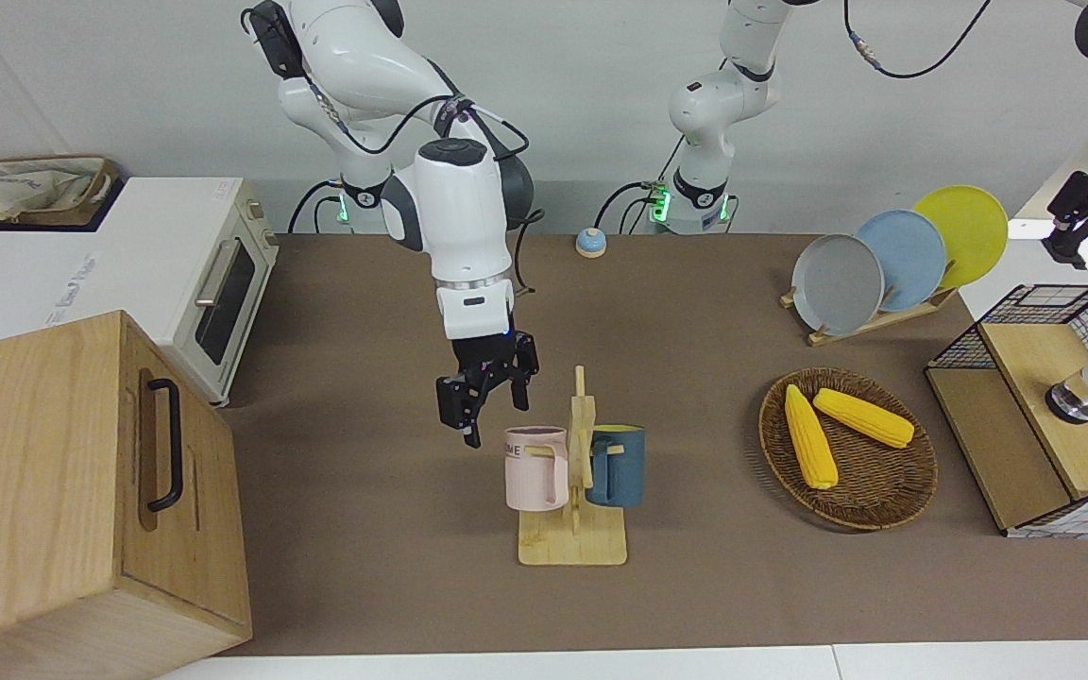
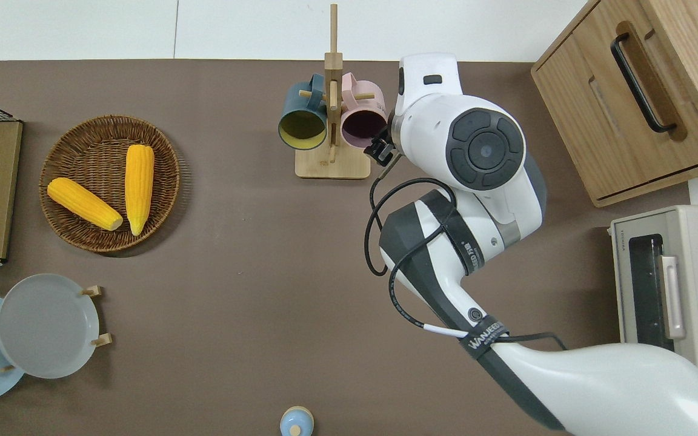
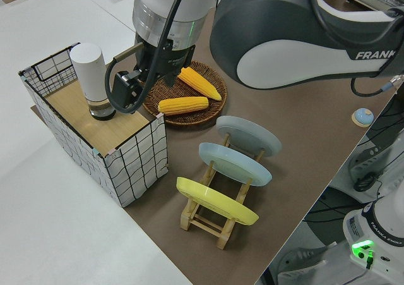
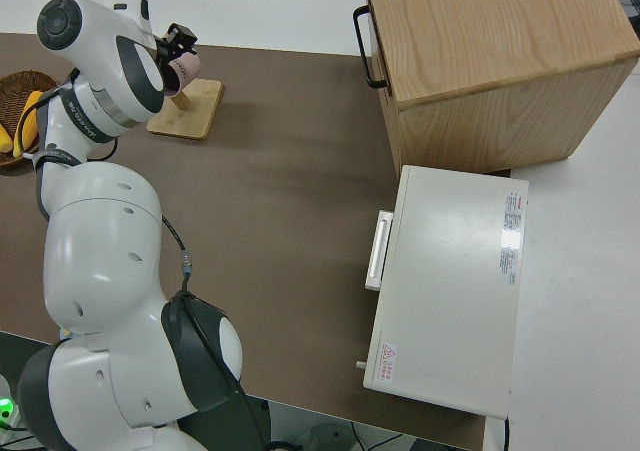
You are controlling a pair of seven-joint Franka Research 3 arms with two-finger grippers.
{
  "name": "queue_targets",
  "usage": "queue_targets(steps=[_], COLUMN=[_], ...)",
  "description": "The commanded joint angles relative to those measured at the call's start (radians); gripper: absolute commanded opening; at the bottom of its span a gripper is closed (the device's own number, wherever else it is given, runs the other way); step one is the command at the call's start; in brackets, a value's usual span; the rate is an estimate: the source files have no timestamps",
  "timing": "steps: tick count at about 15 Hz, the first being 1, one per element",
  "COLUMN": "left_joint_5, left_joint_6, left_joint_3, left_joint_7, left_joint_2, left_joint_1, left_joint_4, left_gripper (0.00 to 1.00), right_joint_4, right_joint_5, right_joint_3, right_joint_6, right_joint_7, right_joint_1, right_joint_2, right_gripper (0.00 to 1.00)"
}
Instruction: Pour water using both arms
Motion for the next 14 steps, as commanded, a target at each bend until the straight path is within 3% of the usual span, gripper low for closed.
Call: queue_targets(steps=[1,7,12,14], left_joint_5=[-0.097,-0.267,-0.274,-0.283], left_joint_6=[0.098,0.247,0.303,0.308], left_joint_3=[-0.008,-0.011,-0.025,-0.028], left_joint_7=[0.037,0.043,0.061,0.064], left_joint_2=[0.032,0.066,0.077,0.09], left_joint_1=[0.03,0.03,0.021,0.017], left_joint_4=[0.005,-0.015,-0.018,-0.018], left_gripper=[0.99,0.99,0.99,0.99], right_joint_4=[0.033,0.033,0.033,0.033], right_joint_5=[-0.02,-0.036,-0.039,-0.04], right_joint_3=[-0.006,-0.017,-0.029,-0.029], right_joint_6=[0.048,0.062,0.069,0.068], right_joint_7=[0.011,0.015,0.015,0.015], right_joint_1=[0.011,0.015,0.017,0.017], right_joint_2=[0.047,0.061,0.067,0.067], right_gripper=[0.962,0.904,0.76,0.643])
